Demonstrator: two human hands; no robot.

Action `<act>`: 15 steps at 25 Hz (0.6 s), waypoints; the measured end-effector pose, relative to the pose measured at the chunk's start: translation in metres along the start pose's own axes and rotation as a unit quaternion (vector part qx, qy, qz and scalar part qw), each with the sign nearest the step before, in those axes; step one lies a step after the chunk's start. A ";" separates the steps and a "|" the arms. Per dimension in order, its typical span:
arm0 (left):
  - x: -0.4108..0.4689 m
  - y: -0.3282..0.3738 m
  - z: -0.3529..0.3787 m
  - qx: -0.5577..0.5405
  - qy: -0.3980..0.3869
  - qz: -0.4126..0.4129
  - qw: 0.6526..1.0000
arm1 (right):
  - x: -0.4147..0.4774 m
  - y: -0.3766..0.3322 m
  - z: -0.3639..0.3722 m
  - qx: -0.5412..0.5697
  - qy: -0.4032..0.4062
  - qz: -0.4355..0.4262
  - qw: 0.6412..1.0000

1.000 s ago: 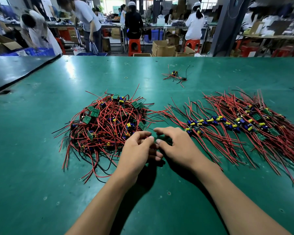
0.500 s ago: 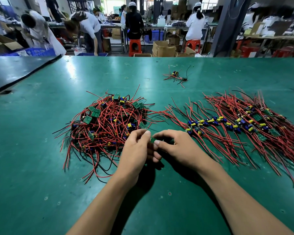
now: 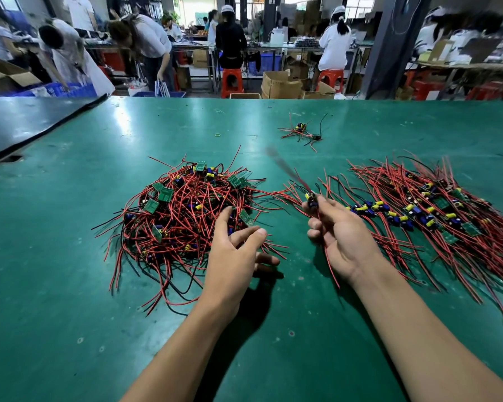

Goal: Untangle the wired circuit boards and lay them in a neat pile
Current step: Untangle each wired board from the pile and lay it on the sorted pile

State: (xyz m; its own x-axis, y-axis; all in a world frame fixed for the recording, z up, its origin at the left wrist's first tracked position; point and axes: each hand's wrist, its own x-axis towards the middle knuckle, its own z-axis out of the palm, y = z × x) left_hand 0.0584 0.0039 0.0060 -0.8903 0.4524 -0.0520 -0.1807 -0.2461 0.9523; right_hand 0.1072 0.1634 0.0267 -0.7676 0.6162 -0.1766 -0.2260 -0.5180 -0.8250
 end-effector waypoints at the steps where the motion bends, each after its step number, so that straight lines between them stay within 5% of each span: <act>1: 0.000 0.000 0.000 0.010 -0.007 -0.002 1.000 | 0.000 -0.001 0.000 -0.003 -0.006 0.011 1.000; 9: 0.000 -0.005 0.001 0.083 -0.022 0.036 0.996 | -0.014 0.017 0.007 -0.191 -0.169 0.172 0.951; 15: 0.000 -0.001 -0.002 0.060 -0.016 0.023 0.998 | -0.021 0.014 0.007 -0.271 -0.212 0.163 0.925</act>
State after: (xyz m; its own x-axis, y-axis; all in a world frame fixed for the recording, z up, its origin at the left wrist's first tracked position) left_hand 0.0579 0.0021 0.0042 -0.8828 0.4698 0.0009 -0.0861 -0.1635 0.9828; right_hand 0.1166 0.1392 0.0226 -0.9337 0.1323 -0.3328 0.3054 -0.1914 -0.9328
